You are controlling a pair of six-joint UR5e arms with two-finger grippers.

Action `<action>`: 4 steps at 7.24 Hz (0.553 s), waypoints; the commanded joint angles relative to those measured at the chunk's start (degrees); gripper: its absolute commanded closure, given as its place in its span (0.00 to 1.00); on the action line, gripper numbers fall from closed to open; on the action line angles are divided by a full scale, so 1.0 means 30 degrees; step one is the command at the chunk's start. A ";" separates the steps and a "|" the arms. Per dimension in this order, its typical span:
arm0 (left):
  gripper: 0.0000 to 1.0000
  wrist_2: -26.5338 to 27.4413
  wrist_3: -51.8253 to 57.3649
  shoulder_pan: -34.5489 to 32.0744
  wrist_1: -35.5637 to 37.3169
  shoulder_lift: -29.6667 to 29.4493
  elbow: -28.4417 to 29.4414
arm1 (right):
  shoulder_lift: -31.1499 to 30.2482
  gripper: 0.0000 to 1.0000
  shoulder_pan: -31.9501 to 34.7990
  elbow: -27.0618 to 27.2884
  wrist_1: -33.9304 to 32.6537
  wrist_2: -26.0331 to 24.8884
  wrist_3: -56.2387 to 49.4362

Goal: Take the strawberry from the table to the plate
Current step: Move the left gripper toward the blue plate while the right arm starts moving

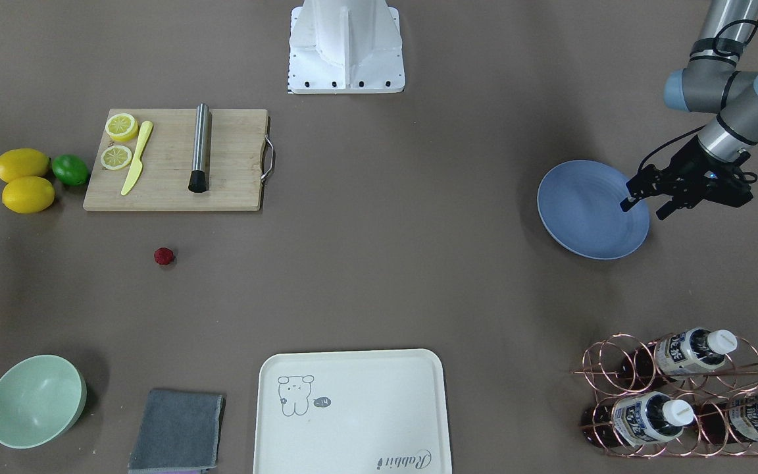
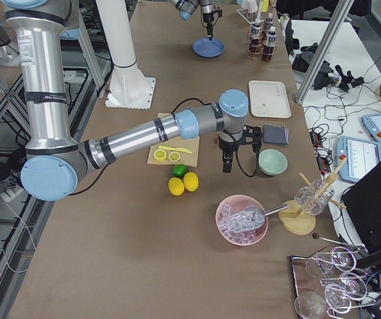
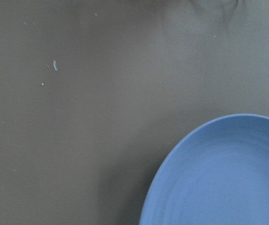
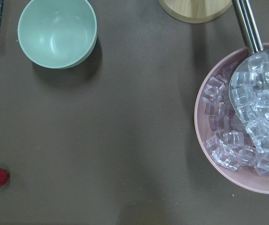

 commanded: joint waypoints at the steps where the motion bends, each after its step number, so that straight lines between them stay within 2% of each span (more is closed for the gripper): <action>1: 0.06 0.0047 0.0052 0.0107 -0.0046 0.0002 0.0049 | 0.0223 0.00 -0.0332 0.0027 0.0000 0.0006 0.0694; 2: 0.19 0.0047 0.0024 0.0107 -0.0046 0.0031 0.0049 | 0.0458 0.00 -0.0566 0.0027 0.0000 0.0006 0.1280; 3: 0.41 0.0047 -0.0035 0.0107 -0.0046 0.0032 0.0049 | 0.0518 0.00 -0.0684 0.0027 0.0000 0.0006 0.1373; 4: 0.78 0.0076 -0.0035 0.0107 -0.0046 0.0090 0.0078 | 0.0518 0.00 -0.0715 0.0027 0.0000 0.0006 0.1374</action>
